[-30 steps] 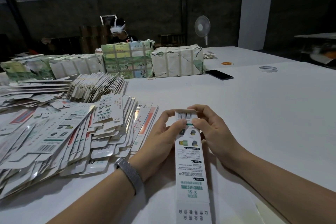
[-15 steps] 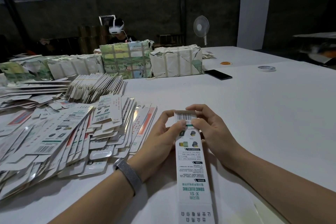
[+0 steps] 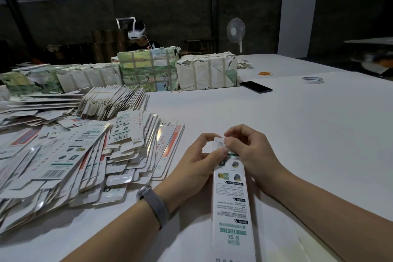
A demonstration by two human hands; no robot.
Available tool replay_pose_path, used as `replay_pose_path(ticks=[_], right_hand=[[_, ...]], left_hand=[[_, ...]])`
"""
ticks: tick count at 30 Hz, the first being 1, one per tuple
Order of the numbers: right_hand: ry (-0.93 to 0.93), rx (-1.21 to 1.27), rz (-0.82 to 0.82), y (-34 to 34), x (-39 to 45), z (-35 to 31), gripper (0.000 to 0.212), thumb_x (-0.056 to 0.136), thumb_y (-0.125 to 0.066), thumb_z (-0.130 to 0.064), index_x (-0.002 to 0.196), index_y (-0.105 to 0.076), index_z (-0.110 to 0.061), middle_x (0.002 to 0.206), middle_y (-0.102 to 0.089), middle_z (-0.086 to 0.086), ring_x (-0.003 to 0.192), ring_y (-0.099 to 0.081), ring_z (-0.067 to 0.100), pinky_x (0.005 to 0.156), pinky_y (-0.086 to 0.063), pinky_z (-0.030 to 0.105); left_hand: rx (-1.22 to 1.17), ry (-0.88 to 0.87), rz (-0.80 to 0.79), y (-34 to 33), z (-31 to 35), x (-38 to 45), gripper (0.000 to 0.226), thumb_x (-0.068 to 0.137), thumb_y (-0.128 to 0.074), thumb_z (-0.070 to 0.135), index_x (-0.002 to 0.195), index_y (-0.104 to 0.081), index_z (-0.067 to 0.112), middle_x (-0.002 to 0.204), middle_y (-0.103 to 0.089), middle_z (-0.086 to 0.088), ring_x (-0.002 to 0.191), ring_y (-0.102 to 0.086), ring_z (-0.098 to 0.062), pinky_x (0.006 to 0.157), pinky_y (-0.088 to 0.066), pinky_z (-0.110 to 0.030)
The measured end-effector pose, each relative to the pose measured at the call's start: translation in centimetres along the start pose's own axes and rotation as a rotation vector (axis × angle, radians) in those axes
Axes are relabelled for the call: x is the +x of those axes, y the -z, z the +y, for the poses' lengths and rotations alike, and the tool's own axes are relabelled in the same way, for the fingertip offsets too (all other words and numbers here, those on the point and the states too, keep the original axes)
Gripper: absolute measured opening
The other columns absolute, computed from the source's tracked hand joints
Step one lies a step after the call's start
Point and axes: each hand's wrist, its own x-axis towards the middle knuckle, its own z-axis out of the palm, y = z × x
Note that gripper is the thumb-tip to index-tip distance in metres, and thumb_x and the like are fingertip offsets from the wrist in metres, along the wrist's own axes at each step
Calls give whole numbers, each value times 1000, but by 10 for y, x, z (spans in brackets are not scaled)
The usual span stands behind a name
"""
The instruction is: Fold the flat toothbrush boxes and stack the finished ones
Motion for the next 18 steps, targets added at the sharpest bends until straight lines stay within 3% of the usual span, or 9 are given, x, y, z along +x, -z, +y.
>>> replay_pose_path(ticks=[7, 12, 18], right_hand=[[-75, -1, -47, -3, -1, -2, 16, 96, -59, -10, 80, -59, -12, 69, -65, 6, 57, -65, 20, 53, -51, 28], [-10, -40, -46, -2, -1, -2, 19, 94, -62, -5, 76, -59, -10, 73, -62, 17, 65, -62, 25, 59, -47, 34], [17, -61, -77, -1, -1, 1, 16, 94, -63, -5, 79, -58, -6, 67, -63, 12, 58, -65, 16, 53, -49, 24]], left_hand=[[25, 16, 40, 0, 0, 1, 20, 103, -52, 27, 121, -49, 18, 89, -76, -15, 75, -72, -28, 66, -57, -32], [97, 28, 182, -3, -1, 4, 18, 105, -48, 32, 104, -57, 16, 73, -72, -3, 67, -69, -17, 61, -53, -27], [43, 80, 242, -6, 4, 7, 16, 104, -49, 21, 91, -55, 14, 71, -69, -8, 64, -68, -20, 52, -50, -22]])
